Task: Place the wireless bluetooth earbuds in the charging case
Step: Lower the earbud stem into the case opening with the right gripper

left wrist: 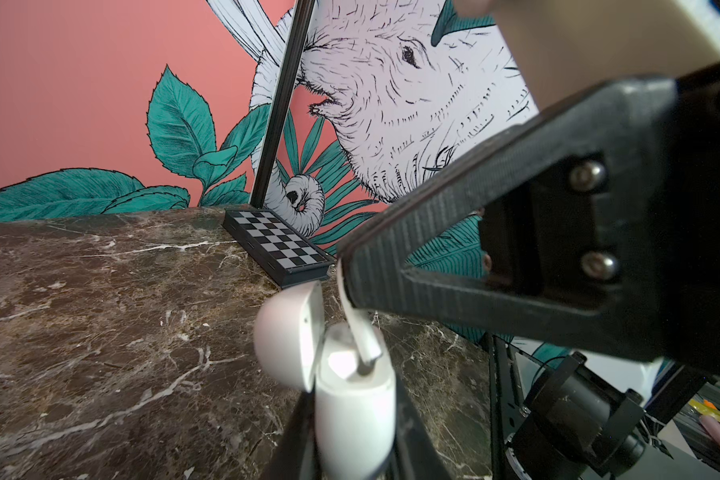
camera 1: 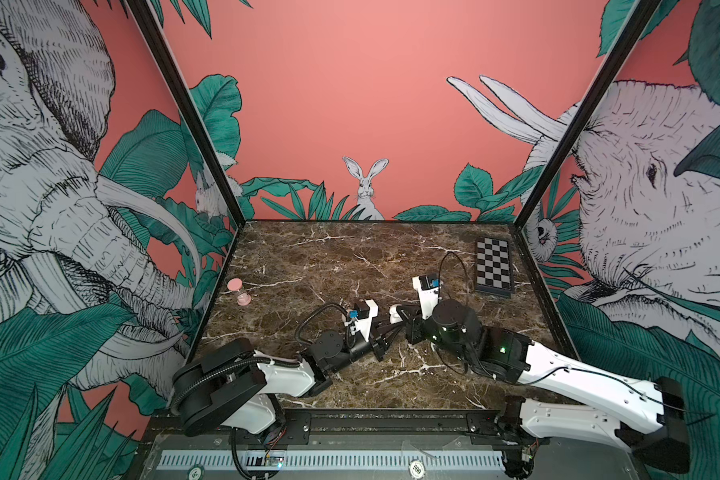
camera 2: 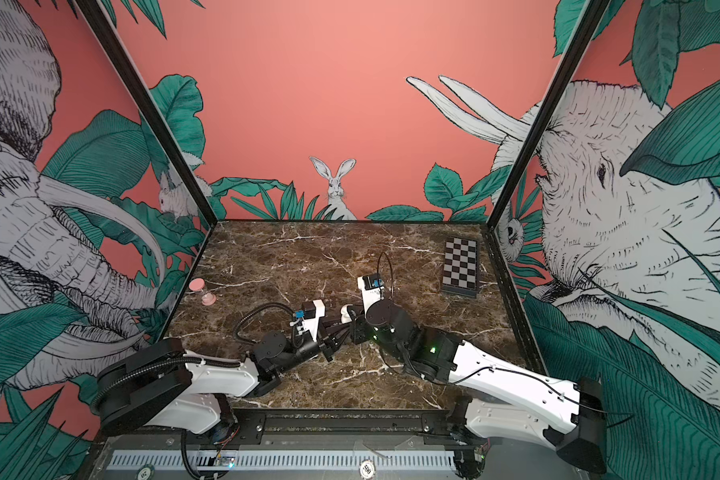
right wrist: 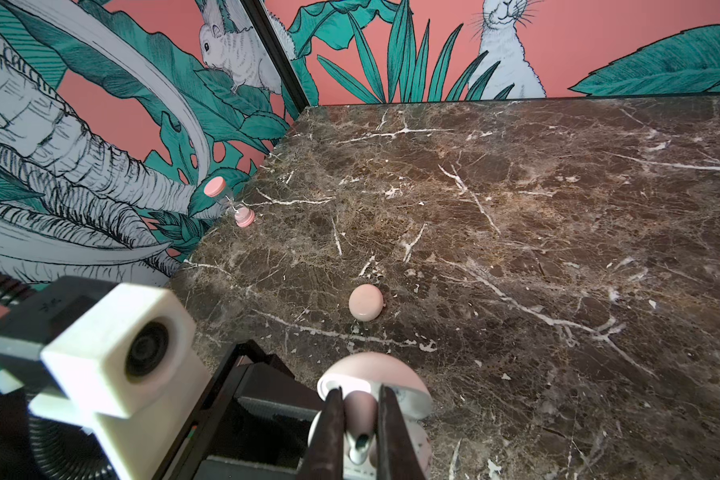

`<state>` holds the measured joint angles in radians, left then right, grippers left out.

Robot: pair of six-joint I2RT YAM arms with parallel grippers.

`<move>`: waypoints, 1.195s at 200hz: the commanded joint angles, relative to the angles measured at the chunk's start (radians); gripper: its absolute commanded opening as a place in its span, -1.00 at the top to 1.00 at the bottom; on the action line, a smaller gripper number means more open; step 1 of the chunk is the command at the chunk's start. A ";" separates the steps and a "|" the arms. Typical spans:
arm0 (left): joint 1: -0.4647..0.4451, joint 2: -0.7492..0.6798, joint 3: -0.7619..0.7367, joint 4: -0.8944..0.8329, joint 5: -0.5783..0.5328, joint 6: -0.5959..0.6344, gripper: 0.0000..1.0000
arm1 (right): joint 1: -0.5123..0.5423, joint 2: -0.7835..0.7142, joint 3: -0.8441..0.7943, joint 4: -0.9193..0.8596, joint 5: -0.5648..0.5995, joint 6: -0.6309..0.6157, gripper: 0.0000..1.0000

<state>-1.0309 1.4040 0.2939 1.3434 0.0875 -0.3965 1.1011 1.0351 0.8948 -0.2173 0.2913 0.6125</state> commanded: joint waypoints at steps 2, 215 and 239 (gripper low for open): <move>0.003 -0.037 -0.007 0.040 -0.015 0.001 1.00 | 0.011 -0.023 0.000 0.004 -0.010 -0.031 0.78; 0.003 -0.080 -0.041 0.050 0.047 0.122 1.00 | 0.020 -0.065 -0.025 0.051 -0.059 -0.092 0.84; 0.004 -0.082 -0.042 0.059 0.066 0.142 1.00 | 0.019 -0.082 -0.036 0.069 -0.081 -0.100 0.84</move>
<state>-1.0313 1.3544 0.2649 1.3407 0.1238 -0.2939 1.1130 0.9844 0.8707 -0.1841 0.2337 0.5308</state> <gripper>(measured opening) 0.230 0.105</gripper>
